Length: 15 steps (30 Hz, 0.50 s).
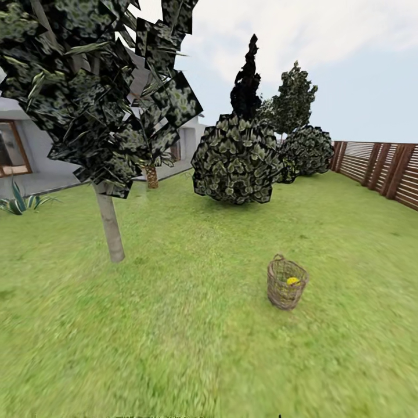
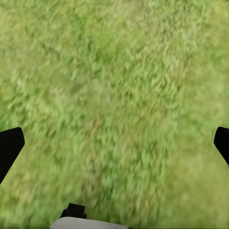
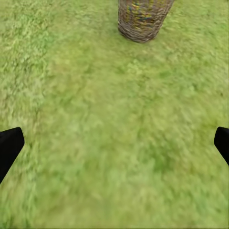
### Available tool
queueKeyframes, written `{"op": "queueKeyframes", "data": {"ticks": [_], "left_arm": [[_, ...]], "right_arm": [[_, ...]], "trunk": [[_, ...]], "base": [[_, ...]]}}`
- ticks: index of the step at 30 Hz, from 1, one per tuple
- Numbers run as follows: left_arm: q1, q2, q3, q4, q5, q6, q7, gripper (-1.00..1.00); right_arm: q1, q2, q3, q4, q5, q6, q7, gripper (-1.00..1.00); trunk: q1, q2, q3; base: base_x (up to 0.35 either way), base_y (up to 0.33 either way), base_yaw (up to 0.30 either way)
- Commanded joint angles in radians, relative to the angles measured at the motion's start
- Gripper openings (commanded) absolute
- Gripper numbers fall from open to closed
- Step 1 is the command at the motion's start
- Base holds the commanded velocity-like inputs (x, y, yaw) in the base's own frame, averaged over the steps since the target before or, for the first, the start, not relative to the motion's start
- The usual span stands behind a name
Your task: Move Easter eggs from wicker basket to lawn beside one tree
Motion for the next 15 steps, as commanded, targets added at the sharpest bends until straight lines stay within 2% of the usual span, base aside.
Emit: {"op": "queueKeyframes", "data": {"ticks": [1, 15], "left_arm": [[0.0, -0.001, 0.003, 0.001, 0.0, -0.003, 0.001, 1.0], [0.0, -0.002, 0.003, 0.001, -0.001, -0.003, 0.001, 1.0]], "right_arm": [[0.0, 0.0, 0.0, 0.0, -0.001, -0.003, -0.002, 1.0], [0.0, 0.0, 0.0, 0.0, -0.001, -0.003, -0.002, 1.0]], "trunk": [[0.0, -0.001, -0.001], [0.0, -0.001, -0.01]], "base": [[0.0, -0.27, 0.274], [0.064, -0.302, 0.273]]}}
